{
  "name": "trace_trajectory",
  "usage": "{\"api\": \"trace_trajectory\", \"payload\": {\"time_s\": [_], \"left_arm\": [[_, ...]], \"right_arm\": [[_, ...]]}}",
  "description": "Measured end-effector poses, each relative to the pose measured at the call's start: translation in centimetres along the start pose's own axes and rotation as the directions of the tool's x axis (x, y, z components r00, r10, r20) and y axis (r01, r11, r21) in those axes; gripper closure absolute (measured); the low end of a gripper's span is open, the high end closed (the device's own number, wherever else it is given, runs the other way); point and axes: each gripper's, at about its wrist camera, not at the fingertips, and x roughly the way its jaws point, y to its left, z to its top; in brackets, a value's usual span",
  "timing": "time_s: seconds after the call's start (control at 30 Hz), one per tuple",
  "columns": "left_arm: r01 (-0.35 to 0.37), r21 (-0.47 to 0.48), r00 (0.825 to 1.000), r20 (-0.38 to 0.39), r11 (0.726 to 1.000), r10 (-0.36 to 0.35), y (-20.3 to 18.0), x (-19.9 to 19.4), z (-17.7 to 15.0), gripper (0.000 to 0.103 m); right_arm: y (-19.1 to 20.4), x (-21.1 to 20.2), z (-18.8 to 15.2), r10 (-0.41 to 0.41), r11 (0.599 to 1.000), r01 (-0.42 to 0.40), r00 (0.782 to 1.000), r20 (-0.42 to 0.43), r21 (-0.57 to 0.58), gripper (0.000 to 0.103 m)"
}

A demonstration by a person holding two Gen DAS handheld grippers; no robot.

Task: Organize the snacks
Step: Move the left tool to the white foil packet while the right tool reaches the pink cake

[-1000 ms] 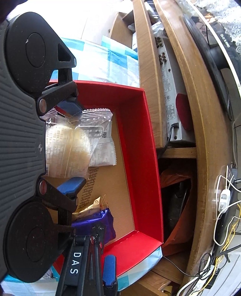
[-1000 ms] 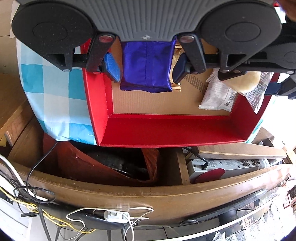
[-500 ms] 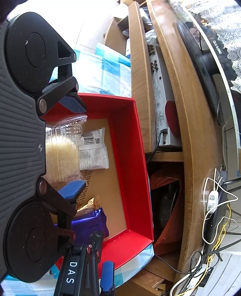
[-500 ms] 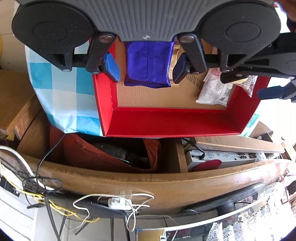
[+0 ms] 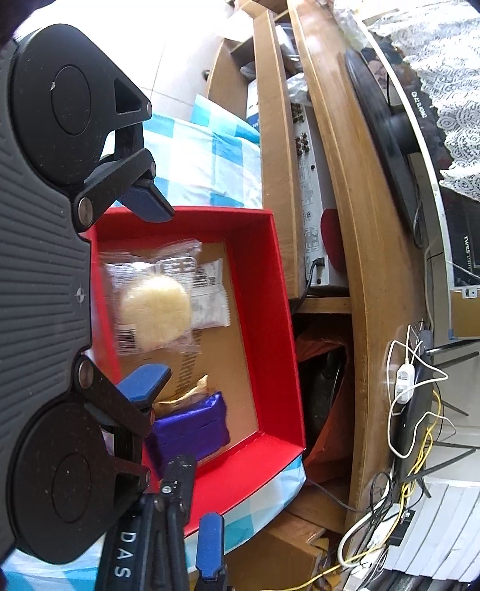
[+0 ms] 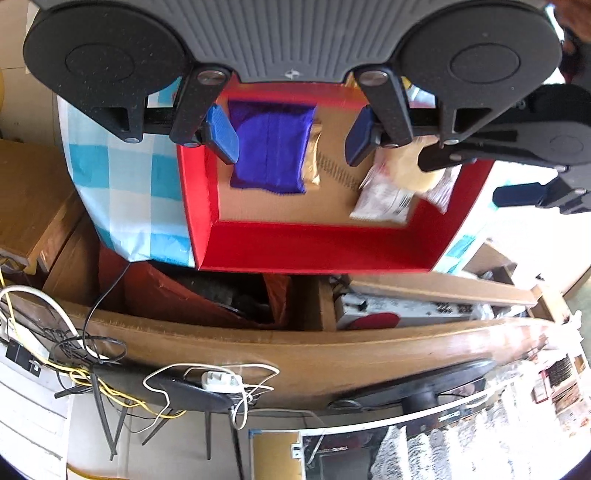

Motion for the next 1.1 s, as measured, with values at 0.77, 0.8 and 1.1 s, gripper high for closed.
{"api": "trace_trajectory", "payload": {"time_s": [0.77,0.8,1.1], "left_arm": [[0.082,-0.050,0.978,-0.189,0.995,-0.090,3.2,-5.4,-12.2,0.013],[0.074,-0.061,0.976,-0.201,0.995,-0.085,3.4,-5.5,-12.9,0.013],[0.047,-0.275,0.926,-0.348,0.960,-0.145,5.8,-4.7,-18.0,0.010]], "right_arm": [[5.0,-2.3,-12.0,0.099,0.981,-0.141,0.956,-0.275,-0.136,0.032],[5.3,-2.1,-12.3,0.101,0.977,-0.149,0.952,-0.290,-0.151,0.032],[7.1,-2.4,-12.7,0.115,0.938,-0.207,0.943,-0.313,-0.279,0.030]]}}
